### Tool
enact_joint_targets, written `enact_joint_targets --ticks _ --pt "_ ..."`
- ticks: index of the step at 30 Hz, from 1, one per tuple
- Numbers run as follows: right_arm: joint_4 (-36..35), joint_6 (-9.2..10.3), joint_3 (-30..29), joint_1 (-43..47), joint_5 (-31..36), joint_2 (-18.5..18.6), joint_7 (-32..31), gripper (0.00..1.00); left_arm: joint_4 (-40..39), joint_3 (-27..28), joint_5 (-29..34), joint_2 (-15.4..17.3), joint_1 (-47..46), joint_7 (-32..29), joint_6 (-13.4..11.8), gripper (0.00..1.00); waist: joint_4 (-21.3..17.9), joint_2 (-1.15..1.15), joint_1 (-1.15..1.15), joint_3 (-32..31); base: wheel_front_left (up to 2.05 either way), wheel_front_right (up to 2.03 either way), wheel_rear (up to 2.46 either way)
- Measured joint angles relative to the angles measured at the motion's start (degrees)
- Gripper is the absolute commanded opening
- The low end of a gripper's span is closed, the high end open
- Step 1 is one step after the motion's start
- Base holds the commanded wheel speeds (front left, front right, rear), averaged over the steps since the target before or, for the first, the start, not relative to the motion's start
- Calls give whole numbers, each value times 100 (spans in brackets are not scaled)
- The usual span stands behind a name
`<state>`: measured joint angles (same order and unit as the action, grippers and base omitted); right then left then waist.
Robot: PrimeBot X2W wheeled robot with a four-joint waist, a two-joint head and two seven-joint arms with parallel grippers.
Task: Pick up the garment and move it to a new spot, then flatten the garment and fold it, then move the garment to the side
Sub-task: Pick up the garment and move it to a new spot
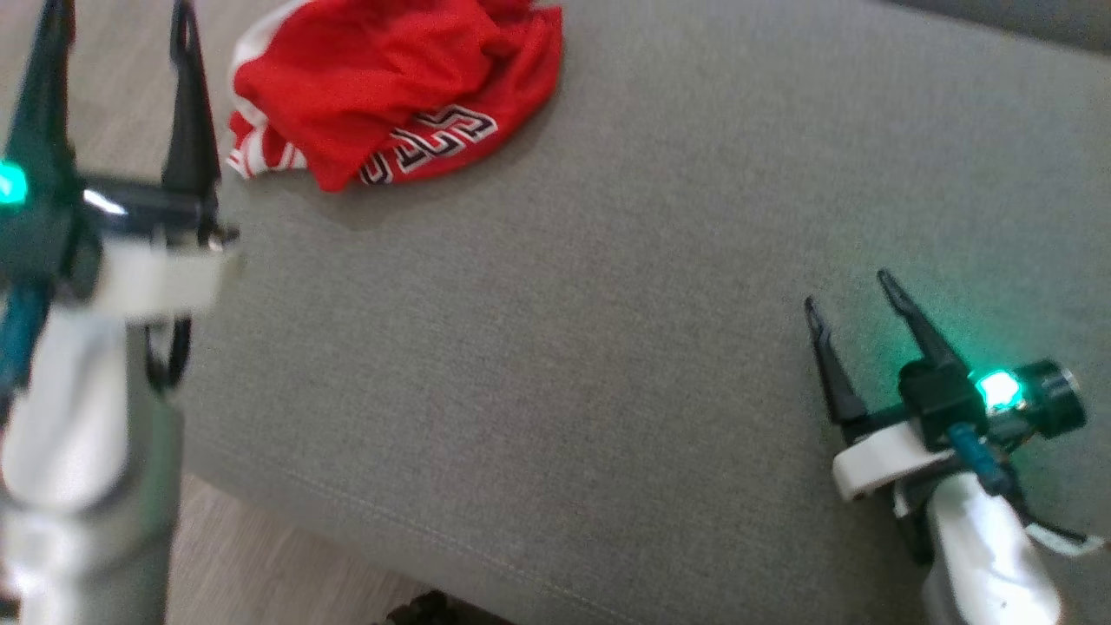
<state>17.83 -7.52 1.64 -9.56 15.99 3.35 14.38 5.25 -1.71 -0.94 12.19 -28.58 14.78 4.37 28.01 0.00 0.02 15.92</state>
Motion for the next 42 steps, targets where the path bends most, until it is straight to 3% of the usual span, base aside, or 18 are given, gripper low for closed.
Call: enact_joint_targets --ticks 6,11,18,24,29,30,31,33,37,42 --pt "-177 0 55 -410 142 321 3 100 1655 -578 43 361 -1802 -51 268 100 -132 0 1 656 0 0 0" --pt "-642 0 134 -686 175 476 81 100 3368 -1299 191 723 -3126 -538 322 100 -403 0 -1 1216 0 0 0" --pt "-1106 -1 240 -879 176 502 132 100 4921 -2338 -292 1071 -3634 -1066 325 100 -807 0 -1 1670 0 0 0" --pt "-1332 -1 399 -1037 177 500 174 100 5803 -2405 -421 1555 -3965 -1038 290 100 -1161 0 -1 1900 0 0 0" --pt "-1457 -1 400 -1106 177 499 177 100 6145 -2429 -378 1680 -4084 -675 183 100 -1397 0 -1 2033 0 0 0" --pt "-1492 -1 393 -1106 176 499 177 100 6195 -2450 -366 1679 -4092 -621 183 24 -1424 0 -1 2061 0 0 0" --pt "-1528 -1 392 -1106 176 495 177 100 6250 -2468 -356 1675 -4097 -569 183 0 -1446 0 -1 2083 0 0 0" --pt "-1551 -1 385 -1107 177 488 178 100 6338 -2531 -338 1672 -4110 -476 170 0 -1478 0 -1 2105 0 0 0" --pt "-1493 -1 332 -1106 176 461 177 100 6329 -2607 -245 1662 -4241 -216 -100 0 -1489 0 -1 2043 0 0 0" --pt "-1206 -1 282 -1089 162 414 167 100 5917 -2719 -99 1682 -4551 -51 -319 0 -1520 0 0 1792 0 0 0"
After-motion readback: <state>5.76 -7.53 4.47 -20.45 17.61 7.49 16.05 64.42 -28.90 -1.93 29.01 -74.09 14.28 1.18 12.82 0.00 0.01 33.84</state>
